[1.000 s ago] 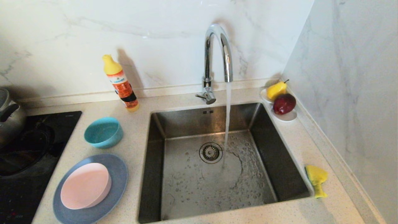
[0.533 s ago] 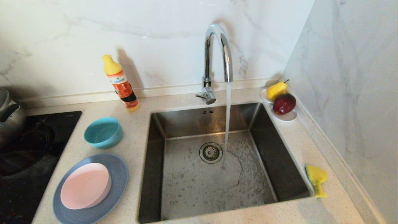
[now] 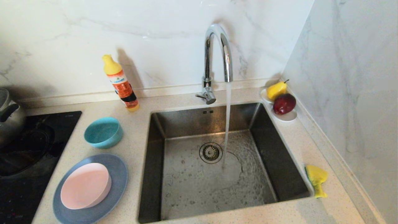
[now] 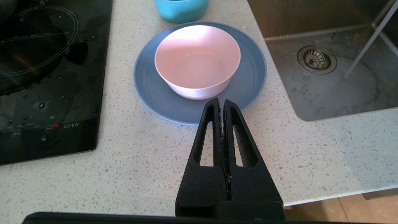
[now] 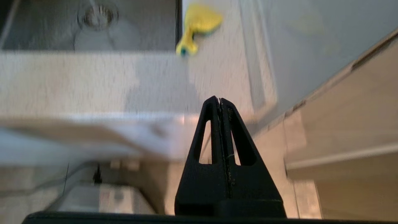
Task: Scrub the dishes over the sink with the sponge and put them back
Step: Pick up a bowl and the sponge
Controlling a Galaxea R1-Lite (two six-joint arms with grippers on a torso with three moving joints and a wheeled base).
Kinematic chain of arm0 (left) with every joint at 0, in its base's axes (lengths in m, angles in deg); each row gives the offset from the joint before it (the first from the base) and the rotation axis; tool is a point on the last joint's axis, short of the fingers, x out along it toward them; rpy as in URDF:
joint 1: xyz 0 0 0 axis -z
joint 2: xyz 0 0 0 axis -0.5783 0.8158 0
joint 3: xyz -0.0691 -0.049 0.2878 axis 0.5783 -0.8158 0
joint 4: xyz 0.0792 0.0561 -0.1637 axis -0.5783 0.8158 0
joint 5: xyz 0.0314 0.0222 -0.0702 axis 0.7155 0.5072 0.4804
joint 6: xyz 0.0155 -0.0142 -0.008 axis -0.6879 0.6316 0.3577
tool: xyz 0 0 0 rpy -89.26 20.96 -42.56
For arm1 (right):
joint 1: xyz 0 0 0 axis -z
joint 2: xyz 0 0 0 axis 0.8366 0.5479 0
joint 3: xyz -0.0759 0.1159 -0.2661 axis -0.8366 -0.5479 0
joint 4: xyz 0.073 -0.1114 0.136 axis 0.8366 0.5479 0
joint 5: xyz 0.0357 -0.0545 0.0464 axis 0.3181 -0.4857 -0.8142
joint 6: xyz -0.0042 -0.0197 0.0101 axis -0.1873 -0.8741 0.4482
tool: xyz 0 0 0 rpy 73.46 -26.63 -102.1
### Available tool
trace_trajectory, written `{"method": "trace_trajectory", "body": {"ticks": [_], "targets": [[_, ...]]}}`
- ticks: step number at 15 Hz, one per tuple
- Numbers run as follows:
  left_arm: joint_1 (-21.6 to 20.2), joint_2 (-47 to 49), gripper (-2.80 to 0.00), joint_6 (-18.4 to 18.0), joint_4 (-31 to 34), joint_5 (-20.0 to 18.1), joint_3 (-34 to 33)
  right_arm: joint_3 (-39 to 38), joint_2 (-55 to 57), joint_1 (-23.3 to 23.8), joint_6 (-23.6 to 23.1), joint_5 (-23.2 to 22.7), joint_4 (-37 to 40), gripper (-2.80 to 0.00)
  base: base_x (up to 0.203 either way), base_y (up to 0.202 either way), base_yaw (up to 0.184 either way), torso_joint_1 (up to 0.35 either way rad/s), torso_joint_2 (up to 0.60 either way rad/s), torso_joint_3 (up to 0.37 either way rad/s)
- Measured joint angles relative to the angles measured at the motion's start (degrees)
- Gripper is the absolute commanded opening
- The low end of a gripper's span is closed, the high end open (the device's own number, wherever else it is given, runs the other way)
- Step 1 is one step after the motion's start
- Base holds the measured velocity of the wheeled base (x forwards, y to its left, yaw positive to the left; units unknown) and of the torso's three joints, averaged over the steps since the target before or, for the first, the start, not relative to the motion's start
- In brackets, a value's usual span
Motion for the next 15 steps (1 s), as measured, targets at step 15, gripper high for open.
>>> {"method": "trace_trajectory", "body": {"ticks": [15], "targets": [[0.02, 0.07, -2.80, 0.02, 0.01, 0.05, 0.02, 17.28, 33.41, 0.65, -6.60, -10.18, 1.82, -2.80, 0.000, 0.000, 0.000, 0.000, 0.00, 0.000]]}}
